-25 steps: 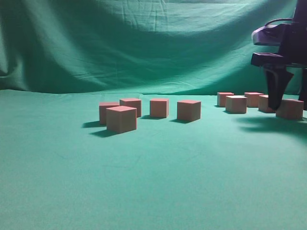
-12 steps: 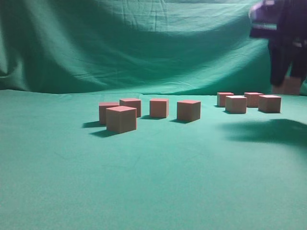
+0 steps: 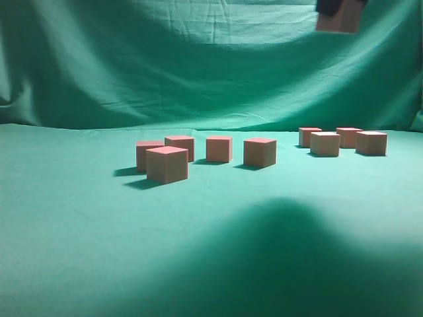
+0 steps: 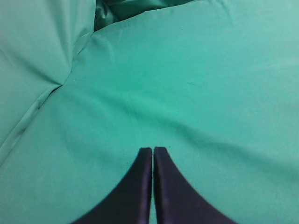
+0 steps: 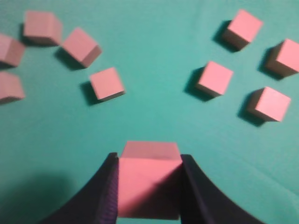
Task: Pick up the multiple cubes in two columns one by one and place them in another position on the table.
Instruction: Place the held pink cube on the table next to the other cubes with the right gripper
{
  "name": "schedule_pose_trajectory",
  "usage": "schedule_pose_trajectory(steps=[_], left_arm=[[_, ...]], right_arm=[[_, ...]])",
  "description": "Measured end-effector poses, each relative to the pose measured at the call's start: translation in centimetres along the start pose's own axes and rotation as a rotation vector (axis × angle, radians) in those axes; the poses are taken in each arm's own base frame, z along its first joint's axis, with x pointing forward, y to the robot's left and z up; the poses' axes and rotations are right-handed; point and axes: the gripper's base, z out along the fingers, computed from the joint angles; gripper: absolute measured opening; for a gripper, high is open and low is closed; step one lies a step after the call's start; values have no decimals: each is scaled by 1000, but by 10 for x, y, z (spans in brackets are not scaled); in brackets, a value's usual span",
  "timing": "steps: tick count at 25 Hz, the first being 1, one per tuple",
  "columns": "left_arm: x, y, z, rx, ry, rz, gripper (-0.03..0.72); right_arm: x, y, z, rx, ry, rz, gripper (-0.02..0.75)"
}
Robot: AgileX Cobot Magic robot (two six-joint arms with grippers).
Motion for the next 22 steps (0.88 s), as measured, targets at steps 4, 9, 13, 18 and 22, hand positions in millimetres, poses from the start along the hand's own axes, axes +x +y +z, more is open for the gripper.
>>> schedule_pose_trajectory(steps=[4, 9, 13, 18, 22], left_arm=[[0, 0, 0, 0, 0, 0, 0], [0, 0, 0, 0, 0, 0, 0], [0, 0, 0, 0, 0, 0, 0], [0, 0, 0, 0, 0, 0, 0], [0, 0, 0, 0, 0, 0, 0]], right_arm=[[7, 48, 17, -68, 41, -186, 250], [6, 100, 44, -129, 23, -446, 250], [1, 116, 73, -137, 12, -497, 250], [3, 118, 108, -144, 63, -494, 250], [3, 119, 128, -158, 95, -469, 250]])
